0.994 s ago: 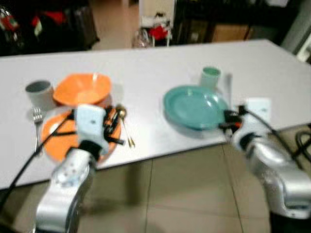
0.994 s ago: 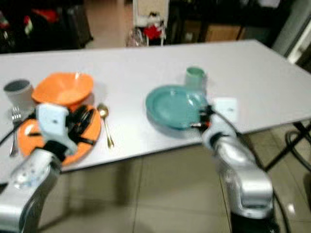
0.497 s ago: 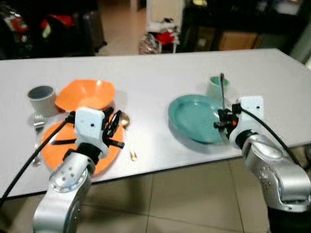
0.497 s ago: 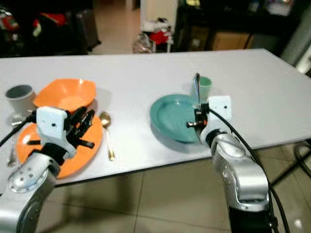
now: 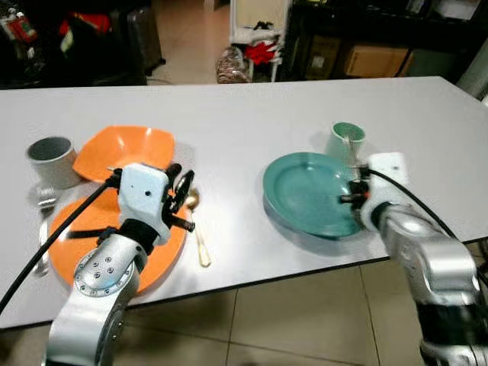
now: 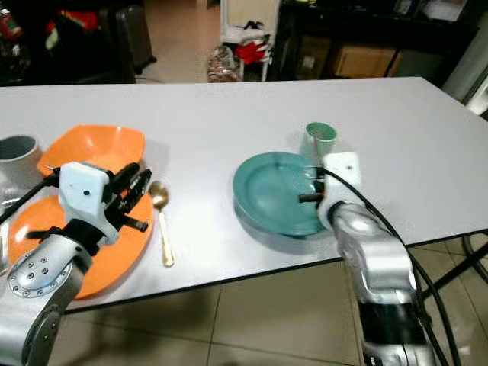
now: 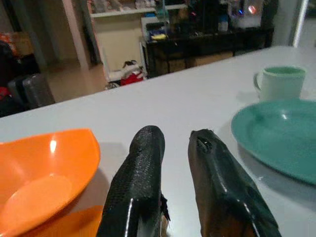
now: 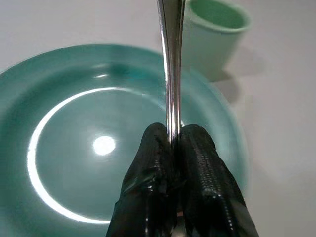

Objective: Setting the table

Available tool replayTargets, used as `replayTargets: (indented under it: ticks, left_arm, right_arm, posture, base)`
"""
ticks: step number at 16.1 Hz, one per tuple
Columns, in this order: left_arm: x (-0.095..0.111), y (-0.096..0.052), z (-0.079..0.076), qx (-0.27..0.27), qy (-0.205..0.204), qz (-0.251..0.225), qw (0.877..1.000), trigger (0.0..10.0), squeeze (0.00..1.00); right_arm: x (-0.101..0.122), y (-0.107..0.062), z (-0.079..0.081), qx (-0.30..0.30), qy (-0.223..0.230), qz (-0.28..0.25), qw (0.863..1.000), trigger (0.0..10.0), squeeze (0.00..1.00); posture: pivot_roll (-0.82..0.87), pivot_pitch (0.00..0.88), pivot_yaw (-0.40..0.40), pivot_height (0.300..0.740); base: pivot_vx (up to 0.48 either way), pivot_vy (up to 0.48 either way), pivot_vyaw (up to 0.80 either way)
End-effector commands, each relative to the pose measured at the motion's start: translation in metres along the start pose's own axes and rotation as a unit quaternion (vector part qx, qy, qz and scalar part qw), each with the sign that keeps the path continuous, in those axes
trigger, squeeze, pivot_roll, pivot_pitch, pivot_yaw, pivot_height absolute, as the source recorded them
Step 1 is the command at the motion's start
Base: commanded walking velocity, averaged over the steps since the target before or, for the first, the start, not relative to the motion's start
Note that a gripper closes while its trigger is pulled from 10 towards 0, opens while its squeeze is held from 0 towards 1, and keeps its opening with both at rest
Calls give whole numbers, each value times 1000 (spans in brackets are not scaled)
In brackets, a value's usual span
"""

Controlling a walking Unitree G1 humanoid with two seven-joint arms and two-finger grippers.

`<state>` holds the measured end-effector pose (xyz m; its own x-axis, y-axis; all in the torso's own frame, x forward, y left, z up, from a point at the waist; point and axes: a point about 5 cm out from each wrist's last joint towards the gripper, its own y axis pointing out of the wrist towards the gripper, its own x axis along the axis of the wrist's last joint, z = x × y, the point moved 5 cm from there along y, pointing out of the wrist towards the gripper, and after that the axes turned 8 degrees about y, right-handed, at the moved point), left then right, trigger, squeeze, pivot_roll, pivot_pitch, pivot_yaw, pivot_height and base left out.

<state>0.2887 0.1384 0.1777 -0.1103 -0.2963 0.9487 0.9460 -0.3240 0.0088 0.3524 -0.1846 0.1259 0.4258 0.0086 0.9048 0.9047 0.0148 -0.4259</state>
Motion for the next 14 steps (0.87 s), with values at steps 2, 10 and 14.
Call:
replayTargets:
  ticks: [2, 10, 14]
  left_arm:
    - [8, 1, -10, -41, -1, -16, 999, 10000, 0]
    - [13, -8, -21, -146, 46, -4, 988, 10000, 0]
    - [15, -13, -29, -188, 41, 3, 981, 10000, 0]
  right_arm:
    - [3, 8, -3, -2, -23, 24, 999, 10000, 0]
    - [0, 40, 24, 18, -120, 94, 988, 10000, 0]
    - [0, 48, 36, 27, -128, 123, 984, 10000, 0]
  posture:
    - [-30, 0, -23, 740]
    - [4, 0, -35, 740]
    - [14, 0, -44, 740]
  base:
    - [0, 0, 0]
    - [0, 0, 0]
    - [0, 0, 0]
